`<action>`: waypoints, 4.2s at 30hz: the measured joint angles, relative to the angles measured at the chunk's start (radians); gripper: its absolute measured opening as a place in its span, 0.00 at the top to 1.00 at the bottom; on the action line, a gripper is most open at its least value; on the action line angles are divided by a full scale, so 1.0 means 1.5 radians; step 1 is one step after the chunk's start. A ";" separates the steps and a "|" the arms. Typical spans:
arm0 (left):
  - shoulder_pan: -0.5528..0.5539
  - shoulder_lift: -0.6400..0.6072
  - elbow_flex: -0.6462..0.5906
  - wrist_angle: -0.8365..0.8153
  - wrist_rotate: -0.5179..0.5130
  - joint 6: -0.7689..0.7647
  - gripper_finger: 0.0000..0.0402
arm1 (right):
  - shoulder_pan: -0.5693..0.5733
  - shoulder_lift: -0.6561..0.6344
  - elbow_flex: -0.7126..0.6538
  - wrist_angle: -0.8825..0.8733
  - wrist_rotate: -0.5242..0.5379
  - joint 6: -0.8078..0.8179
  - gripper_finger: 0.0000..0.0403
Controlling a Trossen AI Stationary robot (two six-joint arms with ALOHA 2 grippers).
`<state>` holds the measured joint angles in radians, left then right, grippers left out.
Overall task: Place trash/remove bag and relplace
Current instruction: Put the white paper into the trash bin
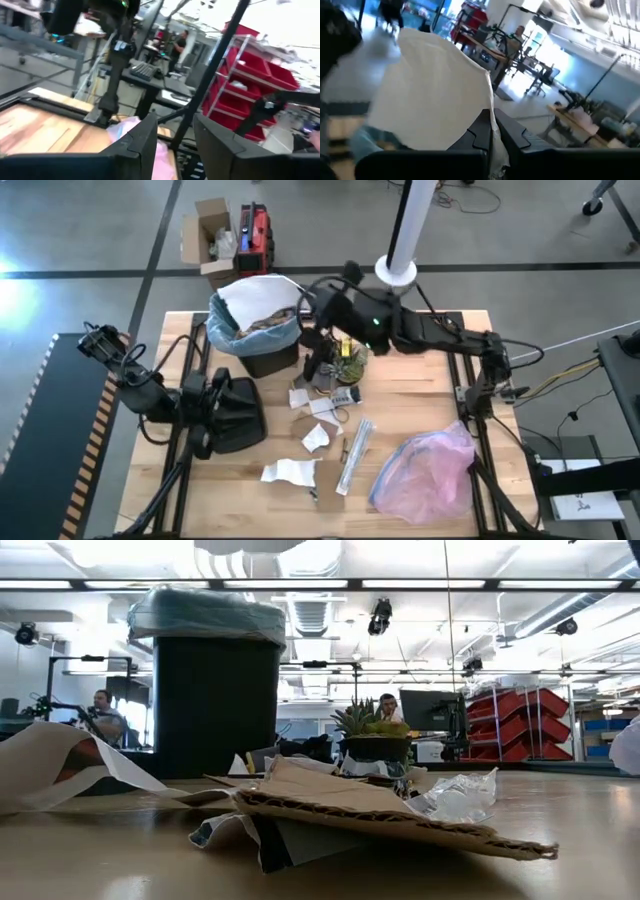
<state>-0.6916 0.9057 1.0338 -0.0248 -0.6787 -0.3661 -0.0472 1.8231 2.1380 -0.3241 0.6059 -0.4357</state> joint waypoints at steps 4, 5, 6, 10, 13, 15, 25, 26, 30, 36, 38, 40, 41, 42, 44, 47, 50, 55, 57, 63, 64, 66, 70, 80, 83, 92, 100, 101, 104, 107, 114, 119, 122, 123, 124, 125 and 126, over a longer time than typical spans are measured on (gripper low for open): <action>0.000 -0.023 0.000 -0.007 -0.077 -0.040 0.74 | -0.054 0.035 -0.001 0.021 -0.095 -0.101 1.00; 0.000 -0.035 0.000 -0.005 -0.106 -0.044 0.75 | -0.065 0.044 -0.001 0.022 -0.114 -0.122 1.00; 0.000 -0.049 0.000 -0.005 -0.136 -0.043 0.75 | -0.074 0.054 -0.001 0.024 -0.131 -0.138 1.00; 0.003 -0.099 0.000 -0.003 -0.247 -0.012 0.75 | -0.100 0.087 -0.001 0.025 -0.192 -0.182 1.00; 0.006 -0.128 0.000 -0.004 -0.294 0.011 0.75 | -0.108 0.110 -0.001 0.026 -0.243 -0.211 1.00; 0.009 -0.144 0.000 -0.006 -0.326 0.012 0.76 | -0.109 0.123 -0.001 0.033 -0.269 -0.222 1.00; 0.010 -0.161 0.000 -0.006 -0.471 -0.019 0.75 | -0.113 0.156 -0.001 0.035 -0.319 -0.168 1.00; 0.010 -0.157 0.000 -0.006 -0.477 -0.027 0.75 | -0.114 0.162 -0.001 0.035 -0.320 -0.157 1.00; 0.011 -0.139 0.000 -0.003 -0.514 -0.059 0.77 | -0.113 0.170 -0.001 0.034 -0.336 -0.120 1.00; 0.032 -0.123 0.000 -0.004 -0.525 -0.078 0.76 | -0.117 0.166 -0.001 0.028 -0.343 -0.018 0.91; 0.046 -0.123 0.000 -0.004 -0.525 -0.073 0.76 | -0.127 0.165 -0.001 0.051 -0.353 0.035 0.85; 0.062 -0.122 0.000 -0.006 -0.516 -0.056 0.75 | -0.141 0.166 -0.001 0.092 -0.358 0.107 0.79; 0.070 -0.121 -0.001 -0.006 -0.504 -0.048 0.75 | -0.148 0.172 0.000 0.120 -0.359 0.135 0.76; 0.078 -0.120 -0.002 -0.006 -0.488 -0.041 0.75 | -0.156 0.176 0.000 0.142 -0.367 0.160 0.73; 0.095 -0.117 -0.002 -0.008 -0.456 -0.036 0.75 | -0.170 0.190 0.000 0.161 -0.390 0.199 0.68; 0.119 -0.112 -0.002 -0.027 -0.422 -0.034 0.76 | -0.181 0.209 0.000 0.151 -0.425 0.244 0.63; 0.143 -0.113 -0.002 -0.064 -0.413 -0.034 0.78 | -0.184 0.222 -0.001 0.133 -0.441 0.263 0.60; 0.184 -0.122 -0.006 -0.148 -0.412 -0.033 0.81 | -0.184 0.225 -0.001 0.121 -0.441 0.283 0.54; 0.198 -0.129 -0.007 -0.187 -0.412 -0.034 0.81 | -0.183 0.224 -0.001 0.119 -0.441 0.296 0.51; 0.216 -0.147 -0.007 -0.296 -0.411 -0.033 0.81 | -0.189 0.214 -0.001 0.114 -0.457 0.390 0.41; 0.216 -0.150 -0.007 -0.312 -0.411 -0.033 0.81 | -0.190 0.208 -0.001 0.111 -0.461 0.396 0.39; 0.216 -0.153 -0.007 -0.336 -0.411 -0.033 0.81 | -0.189 0.199 -0.001 0.110 -0.462 0.390 0.35; 0.216 -0.154 -0.009 -0.350 -0.409 -0.015 0.81 | -0.180 0.180 -0.001 0.100 -0.469 0.363 0.30; 0.216 -0.154 -0.011 -0.369 -0.390 0.027 0.81 | -0.139 0.101 0.000 0.051 -0.442 0.312 0.29; 0.216 -0.159 -0.011 -0.369 -0.389 0.029 0.81 | -0.119 0.088 0.002 0.006 -0.403 0.280 0.32; 0.216 -0.173 -0.011 -0.363 -0.389 0.027 0.81 | -0.111 0.094 -0.012 0.030 -0.253 0.300 0.56; 0.216 -0.185 -0.003 -0.335 -0.389 0.022 0.81 | -0.170 0.103 -0.037 0.175 -0.224 0.335 0.96; 0.216 -0.185 -0.002 -0.333 -0.389 0.022 0.81 | -0.180 0.107 -0.038 0.175 -0.229 0.346 0.98; 0.216 -0.184 -0.002 -0.332 -0.389 0.022 0.81 | -0.197 0.137 -0.039 0.186 -0.232 0.376 0.96; 0.216 -0.182 -0.003 -0.333 -0.389 0.021 0.81 | -0.203 0.168 -0.027 0.187 -0.240 0.386 0.97; 0.216 -0.171 -0.006 -0.333 -0.389 0.019 0.81 | -0.209 0.227 -0.002 0.133 -0.281 0.428 1.00; 0.216 -0.168 -0.012 -0.335 -0.389 0.019 0.81 | -0.206 0.228 0.002 0.050 -0.313 0.460 1.00; 0.217 -0.165 -0.020 -0.336 -0.390 0.012 0.81 | -0.205 0.226 0.003 0.025 -0.330 0.463 1.00; 0.217 -0.164 -0.023 -0.336 -0.390 0.008 0.81 | -0.204 0.225 0.005 0.018 -0.336 0.464 1.00; 0.217 -0.164 -0.026 -0.336 -0.390 0.005 0.81 | -0.204 0.225 0.007 0.012 -0.344 0.466 1.00; 0.217 -0.163 -0.028 -0.337 -0.390 0.004 0.81 | -0.203 0.225 0.013 0.003 -0.351 0.470 1.00; 0.217 -0.161 -0.028 -0.339 -0.390 -0.001 0.81 | -0.203 0.225 0.018 -0.007 -0.353 0.472 1.00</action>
<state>-0.3664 0.6644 0.9913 -0.5325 -1.2636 -0.3669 -0.3512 2.1605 2.1653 -0.3351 0.0760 0.2729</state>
